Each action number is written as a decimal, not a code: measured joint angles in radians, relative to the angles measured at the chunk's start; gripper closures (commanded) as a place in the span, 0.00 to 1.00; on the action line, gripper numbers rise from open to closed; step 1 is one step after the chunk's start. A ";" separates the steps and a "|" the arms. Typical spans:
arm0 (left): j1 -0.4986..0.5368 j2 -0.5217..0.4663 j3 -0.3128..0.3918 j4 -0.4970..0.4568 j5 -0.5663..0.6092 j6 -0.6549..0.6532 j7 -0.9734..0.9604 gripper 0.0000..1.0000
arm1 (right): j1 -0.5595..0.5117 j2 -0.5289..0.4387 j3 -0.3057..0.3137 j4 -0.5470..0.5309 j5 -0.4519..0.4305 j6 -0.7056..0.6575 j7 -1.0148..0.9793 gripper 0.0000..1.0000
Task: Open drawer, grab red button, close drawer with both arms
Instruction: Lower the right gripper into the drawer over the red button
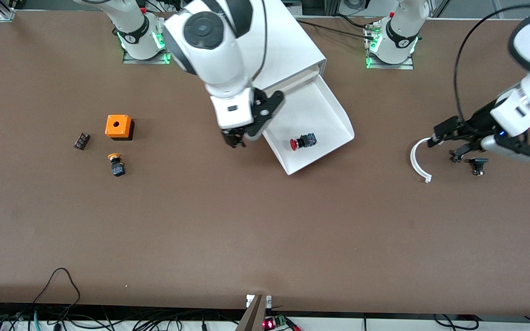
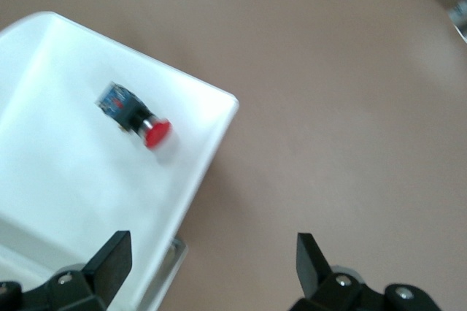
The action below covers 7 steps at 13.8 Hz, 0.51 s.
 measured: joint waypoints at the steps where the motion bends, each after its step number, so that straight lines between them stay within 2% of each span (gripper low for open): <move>1: -0.006 -0.019 -0.001 0.039 0.083 -0.063 -0.070 0.00 | 0.018 0.043 0.002 0.056 0.000 0.002 -0.020 0.00; 4: -0.050 -0.041 -0.013 0.115 0.262 -0.202 -0.275 0.00 | 0.052 0.132 0.004 0.145 0.000 0.052 -0.127 0.00; 7: -0.067 -0.038 -0.015 0.119 0.300 -0.230 -0.364 0.00 | 0.076 0.179 0.007 0.160 0.000 0.089 -0.232 0.00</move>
